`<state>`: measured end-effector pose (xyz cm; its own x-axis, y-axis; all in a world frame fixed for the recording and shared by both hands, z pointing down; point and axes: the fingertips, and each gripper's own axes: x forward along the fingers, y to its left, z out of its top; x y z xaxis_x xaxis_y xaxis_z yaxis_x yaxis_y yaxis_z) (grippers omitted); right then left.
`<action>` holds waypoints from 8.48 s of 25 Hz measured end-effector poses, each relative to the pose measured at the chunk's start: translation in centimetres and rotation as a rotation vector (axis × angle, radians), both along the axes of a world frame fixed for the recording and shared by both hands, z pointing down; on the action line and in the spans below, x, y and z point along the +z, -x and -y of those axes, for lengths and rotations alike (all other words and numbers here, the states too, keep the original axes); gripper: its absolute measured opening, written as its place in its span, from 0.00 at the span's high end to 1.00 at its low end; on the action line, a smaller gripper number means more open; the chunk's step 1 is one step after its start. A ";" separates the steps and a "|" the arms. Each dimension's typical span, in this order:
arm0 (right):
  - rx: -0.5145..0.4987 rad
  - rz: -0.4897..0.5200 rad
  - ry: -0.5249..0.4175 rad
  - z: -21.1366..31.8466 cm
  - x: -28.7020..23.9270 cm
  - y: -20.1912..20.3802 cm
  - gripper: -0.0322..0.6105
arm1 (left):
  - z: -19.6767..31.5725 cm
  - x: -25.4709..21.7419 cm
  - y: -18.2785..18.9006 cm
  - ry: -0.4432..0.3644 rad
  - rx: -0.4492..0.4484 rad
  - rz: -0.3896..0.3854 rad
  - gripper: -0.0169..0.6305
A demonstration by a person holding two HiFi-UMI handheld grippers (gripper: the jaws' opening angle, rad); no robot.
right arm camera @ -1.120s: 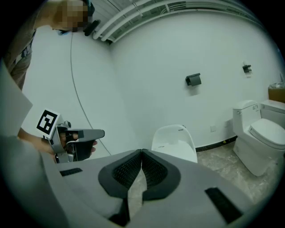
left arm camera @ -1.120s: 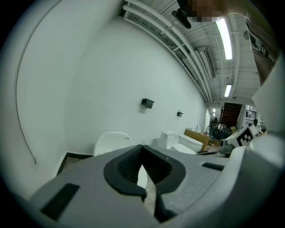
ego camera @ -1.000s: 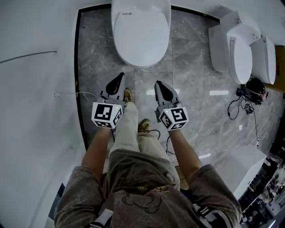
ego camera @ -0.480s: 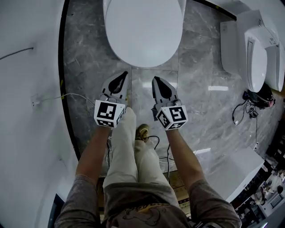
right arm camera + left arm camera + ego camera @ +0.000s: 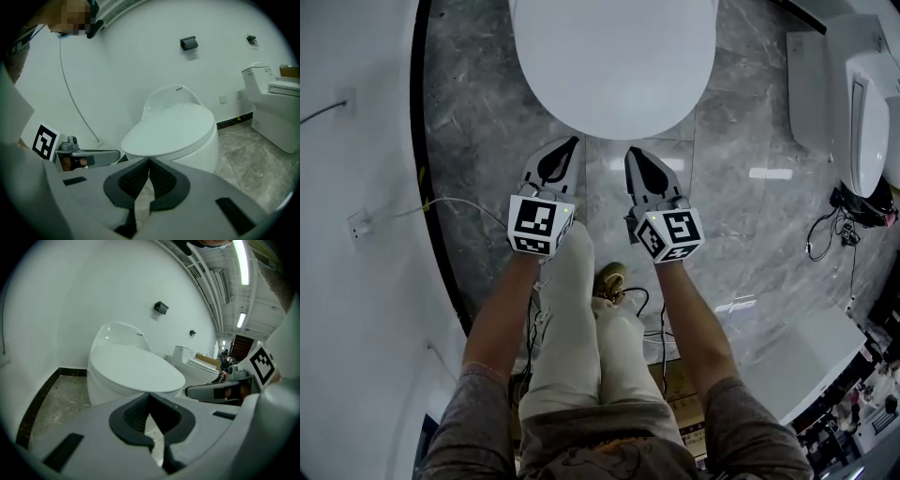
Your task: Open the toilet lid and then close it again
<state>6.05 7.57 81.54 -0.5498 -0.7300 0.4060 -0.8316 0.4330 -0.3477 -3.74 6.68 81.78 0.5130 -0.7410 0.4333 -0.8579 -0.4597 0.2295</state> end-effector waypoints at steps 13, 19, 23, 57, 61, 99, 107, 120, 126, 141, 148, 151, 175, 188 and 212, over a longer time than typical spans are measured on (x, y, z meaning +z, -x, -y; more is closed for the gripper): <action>-0.001 0.007 0.013 1.2 1.2 0.3 0.91 | 1.0 1.0 -0.4 0.011 -0.015 -0.025 0.96; 0.004 -0.003 0.034 1.3 0.9 0.0 0.91 | 1.0 0.8 -0.7 0.034 -0.001 -0.025 0.96; -0.003 0.004 0.014 1.4 -1.4 0.1 0.91 | 1.2 -1.5 -0.7 0.014 -0.002 -0.046 0.96; 0.062 -0.016 -0.035 18.4 -33.2 1.4 0.91 | 17.8 -32.1 0.5 -0.016 -0.014 -0.087 0.96; 0.038 -0.013 -0.035 20.8 -34.6 1.6 0.91 | 20.3 -33.1 0.5 -0.011 -0.041 -0.073 0.96; 0.047 -0.022 -0.063 45.7 -40.9 4.0 0.91 | 44.9 -39.8 2.5 -0.029 -0.045 -0.048 0.96; 0.038 -0.021 -0.076 45.4 -42.3 3.6 0.91 | 45.3 -41.9 3.4 -0.052 -0.062 -0.054 0.96; 0.081 0.026 -0.143 42.1 -48.5 0.4 0.91 | 41.0 -47.9 3.7 -0.105 -0.106 -0.076 0.96; 0.046 0.062 -0.197 41.0 -50.5 0.0 0.90 | 40.0 -49.4 3.4 -0.147 -0.116 -0.060 0.96; -0.116 -0.010 -0.112 49.2 -44.5 2.9 0.58 | 48.9 -43.8 1.9 -0.105 -0.012 0.000 0.70; -0.110 -0.040 -0.082 50.4 -41.9 3.8 0.58 | 50.1 -40.7 2.1 -0.065 -0.009 -0.013 0.70; -0.076 -0.042 -0.101 51.1 -42.2 3.1 0.59 | 50.5 -40.9 2.1 -0.079 -0.005 -0.014 0.70; -0.049 -0.044 -0.060 47.9 -42.1 1.7 0.62 | 46.8 -41.0 0.9 -0.025 0.094 0.009 0.70; -0.142 -0.006 -0.112 31.2 -40.3 -0.1 0.70 | 29.9 -39.3 -0.6 0.008 0.101 -0.040 0.65; -0.059 -0.105 0.034 10.7 -24.0 -1.6 0.70 | 9.9 -23.4 -2.0 0.087 0.074 -0.064 0.67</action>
<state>7.69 -3.12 57.54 -0.5446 -0.6823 0.4877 -0.8376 0.4720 -0.2750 -1.71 -3.26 58.38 0.5940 -0.6608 0.4589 -0.8044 -0.4974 0.3250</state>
